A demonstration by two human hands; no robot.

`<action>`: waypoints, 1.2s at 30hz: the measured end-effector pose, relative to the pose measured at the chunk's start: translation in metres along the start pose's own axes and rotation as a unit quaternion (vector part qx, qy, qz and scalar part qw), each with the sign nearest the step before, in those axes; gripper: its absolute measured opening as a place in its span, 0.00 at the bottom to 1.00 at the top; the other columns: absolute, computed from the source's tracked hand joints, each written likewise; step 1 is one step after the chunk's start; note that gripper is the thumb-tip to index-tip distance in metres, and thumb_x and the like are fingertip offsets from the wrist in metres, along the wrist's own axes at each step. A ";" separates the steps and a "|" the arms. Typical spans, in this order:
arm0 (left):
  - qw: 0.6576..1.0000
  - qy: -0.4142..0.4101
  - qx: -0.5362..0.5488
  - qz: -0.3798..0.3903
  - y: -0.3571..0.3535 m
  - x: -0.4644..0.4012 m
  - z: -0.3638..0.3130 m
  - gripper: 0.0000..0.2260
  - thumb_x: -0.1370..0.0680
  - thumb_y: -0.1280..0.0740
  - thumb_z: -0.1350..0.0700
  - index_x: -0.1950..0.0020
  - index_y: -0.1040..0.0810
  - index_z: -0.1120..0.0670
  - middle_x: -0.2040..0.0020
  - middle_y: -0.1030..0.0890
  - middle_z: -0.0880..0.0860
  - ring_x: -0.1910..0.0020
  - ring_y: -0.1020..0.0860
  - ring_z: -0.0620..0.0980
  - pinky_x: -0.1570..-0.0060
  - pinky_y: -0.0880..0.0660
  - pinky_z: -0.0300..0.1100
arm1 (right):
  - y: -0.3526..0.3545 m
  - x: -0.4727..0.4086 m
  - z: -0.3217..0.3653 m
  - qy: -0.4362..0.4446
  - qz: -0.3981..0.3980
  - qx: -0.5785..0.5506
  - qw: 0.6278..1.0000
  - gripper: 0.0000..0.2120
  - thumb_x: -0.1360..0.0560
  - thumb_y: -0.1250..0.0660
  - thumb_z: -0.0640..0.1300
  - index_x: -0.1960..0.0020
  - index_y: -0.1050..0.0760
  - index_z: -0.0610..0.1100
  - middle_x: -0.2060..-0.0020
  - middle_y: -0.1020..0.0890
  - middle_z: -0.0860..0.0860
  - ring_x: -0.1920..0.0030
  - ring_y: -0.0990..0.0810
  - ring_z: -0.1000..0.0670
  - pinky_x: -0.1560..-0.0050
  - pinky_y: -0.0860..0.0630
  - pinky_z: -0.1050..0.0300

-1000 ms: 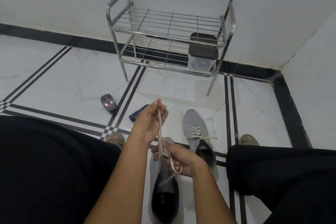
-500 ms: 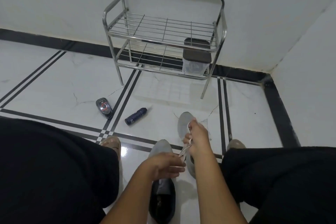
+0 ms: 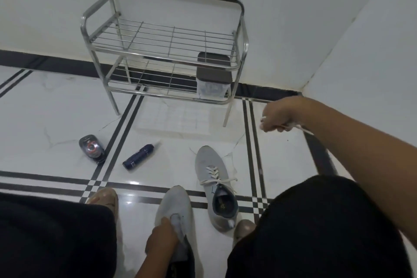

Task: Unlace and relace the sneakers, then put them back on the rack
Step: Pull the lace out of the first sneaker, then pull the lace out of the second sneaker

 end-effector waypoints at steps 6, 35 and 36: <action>0.990 -0.090 -0.046 -0.094 0.029 -0.011 -0.034 0.13 0.19 0.48 0.50 0.41 0.30 0.54 0.45 0.21 0.57 0.48 0.22 0.55 0.51 0.26 0.43 | -0.049 -0.045 -0.097 -0.050 -0.112 -0.119 0.985 0.07 0.23 0.33 0.43 0.51 0.26 0.39 0.65 0.25 0.46 0.68 0.28 0.51 0.71 0.34 0.62; 0.942 -0.301 -0.051 -0.142 -0.015 -0.021 -0.140 0.05 0.22 0.36 0.54 0.47 0.24 0.51 0.51 0.23 0.49 0.56 0.22 0.49 0.60 0.26 0.45 | -0.225 -0.122 0.017 0.233 -0.181 -0.097 0.951 0.05 0.22 0.40 0.41 0.50 0.26 0.44 0.51 0.26 0.49 0.55 0.24 0.47 0.59 0.31 0.55; 0.941 -0.303 -0.057 -0.141 -0.015 -0.019 -0.140 0.05 0.22 0.36 0.54 0.48 0.24 0.51 0.51 0.23 0.49 0.57 0.23 0.49 0.61 0.26 0.45 | -0.225 -0.121 0.013 0.209 -0.175 -0.169 0.947 0.04 0.22 0.41 0.41 0.51 0.28 0.44 0.52 0.26 0.51 0.57 0.25 0.49 0.58 0.30 0.56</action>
Point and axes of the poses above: each hand's wrist, its own x-axis away from the middle knuckle, its own y-axis out of the back of the hand, z = x × y, the point moved 7 cm from there along -x, towards the middle knuckle
